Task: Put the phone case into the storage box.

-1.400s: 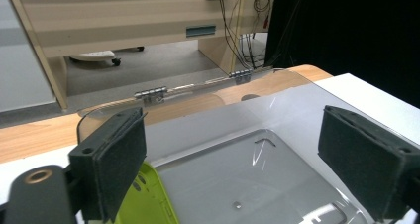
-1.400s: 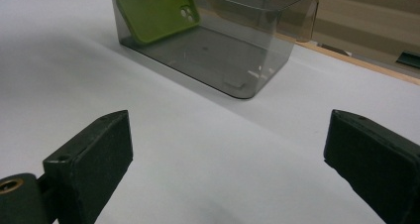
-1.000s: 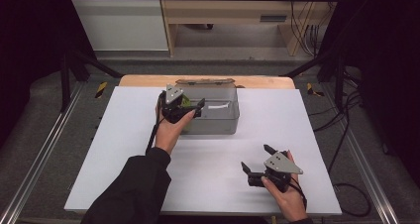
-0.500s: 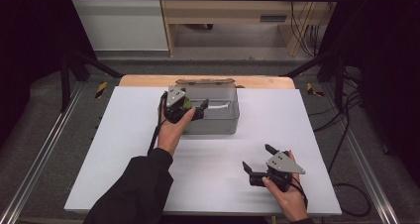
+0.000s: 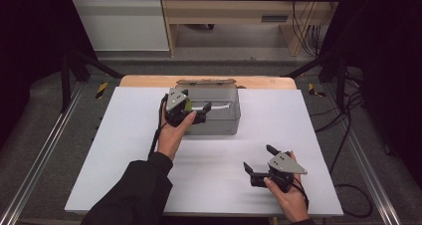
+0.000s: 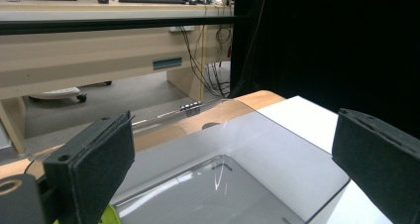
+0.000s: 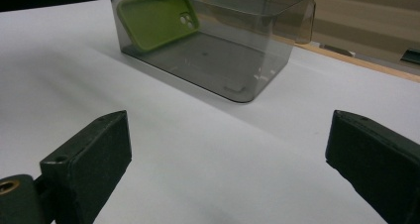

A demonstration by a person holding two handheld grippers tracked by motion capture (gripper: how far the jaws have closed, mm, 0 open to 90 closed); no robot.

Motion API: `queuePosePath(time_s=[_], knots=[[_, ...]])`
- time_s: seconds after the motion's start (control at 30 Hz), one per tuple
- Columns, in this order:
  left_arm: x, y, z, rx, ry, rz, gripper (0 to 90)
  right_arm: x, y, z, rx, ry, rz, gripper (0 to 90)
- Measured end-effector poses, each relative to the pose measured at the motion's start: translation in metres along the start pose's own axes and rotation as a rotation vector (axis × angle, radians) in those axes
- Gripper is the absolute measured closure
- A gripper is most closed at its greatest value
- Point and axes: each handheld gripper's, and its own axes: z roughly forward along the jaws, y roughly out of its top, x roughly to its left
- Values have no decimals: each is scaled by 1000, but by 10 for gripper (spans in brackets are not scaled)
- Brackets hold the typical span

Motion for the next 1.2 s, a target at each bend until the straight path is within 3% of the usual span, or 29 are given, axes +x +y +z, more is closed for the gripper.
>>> queuePosePath(time_s=[0.33, 0.77, 1.2], knots=[[0, -5, -9, -5, 7, -14, 24, -1, 0, -2, -4, -7, 3, 40], [-6, -11, -24, -15, -23, -12, 24, 2, 1, -3, -5, -18, -1, 40], [4, -2, -42, -60, -17, -24, 24, 2, 0, -2, 6, -26, -10, 40]])
